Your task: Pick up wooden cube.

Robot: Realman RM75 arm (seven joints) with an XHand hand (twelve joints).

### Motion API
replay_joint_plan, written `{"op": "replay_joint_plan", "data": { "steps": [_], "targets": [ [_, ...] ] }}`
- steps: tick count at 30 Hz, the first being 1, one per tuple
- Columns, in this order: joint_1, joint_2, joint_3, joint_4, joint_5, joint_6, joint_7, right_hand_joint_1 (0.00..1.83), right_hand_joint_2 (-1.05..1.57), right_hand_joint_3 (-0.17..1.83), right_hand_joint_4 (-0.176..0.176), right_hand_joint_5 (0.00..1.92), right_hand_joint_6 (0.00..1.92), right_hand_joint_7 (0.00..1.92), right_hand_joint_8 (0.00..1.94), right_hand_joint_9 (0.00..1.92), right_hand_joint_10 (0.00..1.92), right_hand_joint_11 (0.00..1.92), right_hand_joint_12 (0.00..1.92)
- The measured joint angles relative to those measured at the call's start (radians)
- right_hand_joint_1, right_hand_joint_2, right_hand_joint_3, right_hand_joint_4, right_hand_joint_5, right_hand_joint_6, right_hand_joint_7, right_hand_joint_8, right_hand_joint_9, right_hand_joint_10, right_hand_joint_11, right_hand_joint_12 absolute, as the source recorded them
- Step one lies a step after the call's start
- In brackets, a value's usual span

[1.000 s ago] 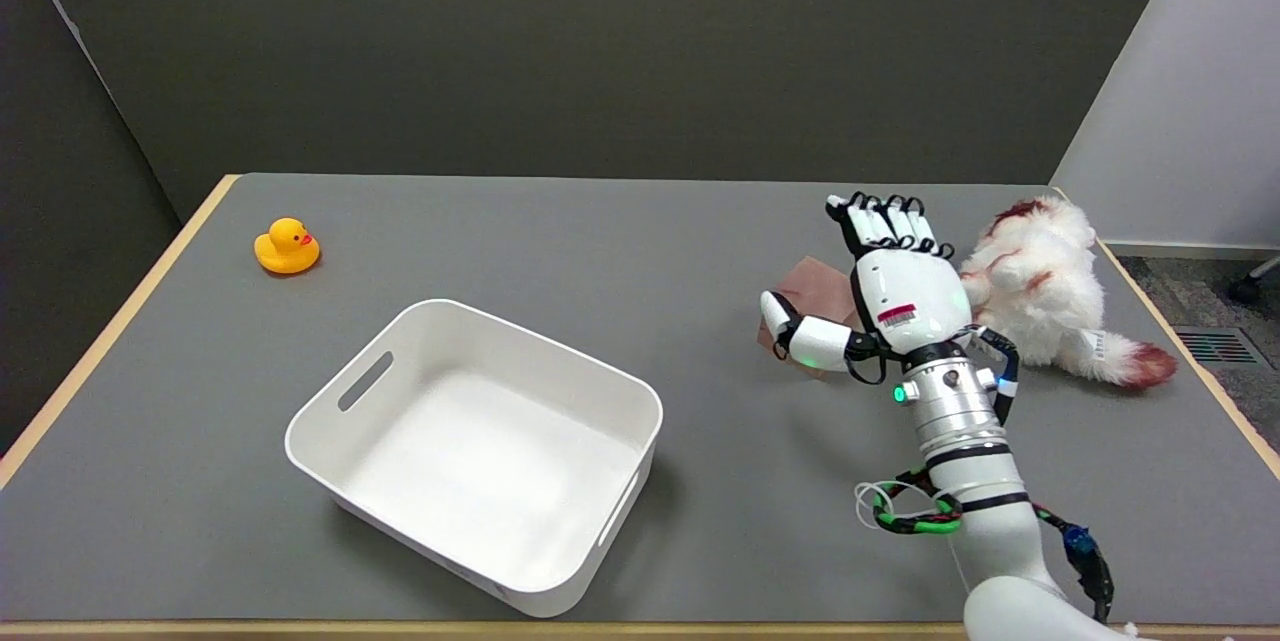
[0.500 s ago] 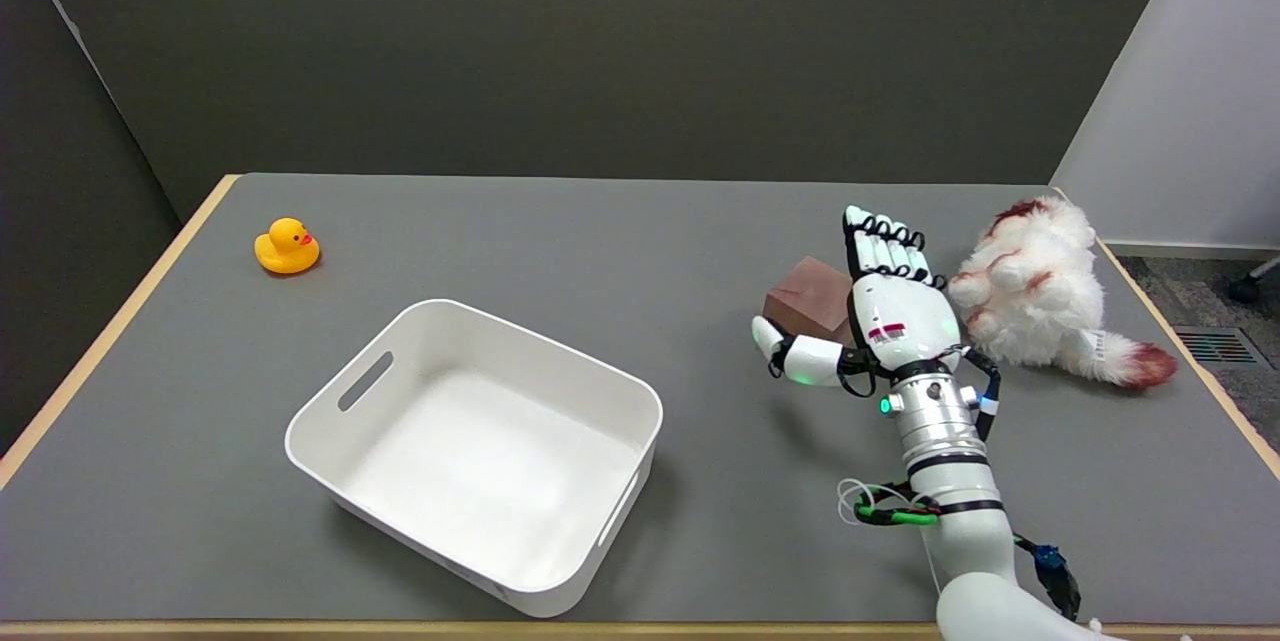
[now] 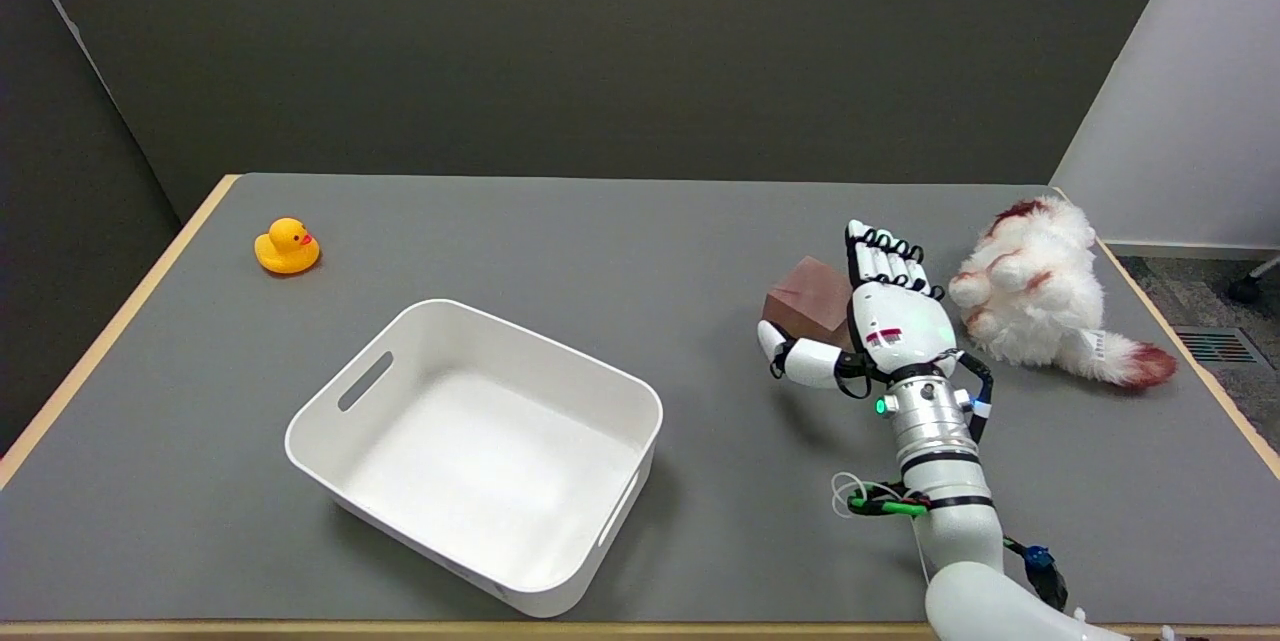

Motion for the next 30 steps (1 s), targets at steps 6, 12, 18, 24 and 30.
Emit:
{"op": "replay_joint_plan", "data": {
  "steps": [6, 12, 18, 24, 30],
  "targets": [
    [0.018, 0.000, 0.001, -0.021, 0.021, -0.016, -0.002, 0.37, 0.55, 0.72, -0.155, 0.00, 0.00, 0.00, 0.00, 0.00, 0.00, 0.00, 0.22],
    [0.031, 0.001, 0.003, -0.039, 0.038, -0.031, -0.003, 0.33, 0.50, 0.85, -0.175, 0.04, 0.08, 0.02, 0.29, 0.00, 0.20, 0.00, 0.50],
    [0.042, 0.001, 0.005, -0.054, 0.049, -0.047, -0.003, 0.37, 0.58, 0.75, -0.176, 0.00, 0.26, 0.21, 0.39, 0.01, 0.72, 0.00, 0.62],
    [0.051, 0.002, 0.007, -0.065, 0.054, -0.063, -0.003, 0.48, 0.62, 0.78, -0.176, 0.08, 0.36, 0.40, 0.54, 0.23, 0.95, 0.00, 0.90],
    [0.058, 0.001, 0.009, -0.073, 0.050, -0.070, -0.002, 0.80, 0.75, 0.83, -0.176, 0.47, 1.10, 0.76, 1.11, 0.64, 1.30, 0.25, 1.44]
  ]
}}
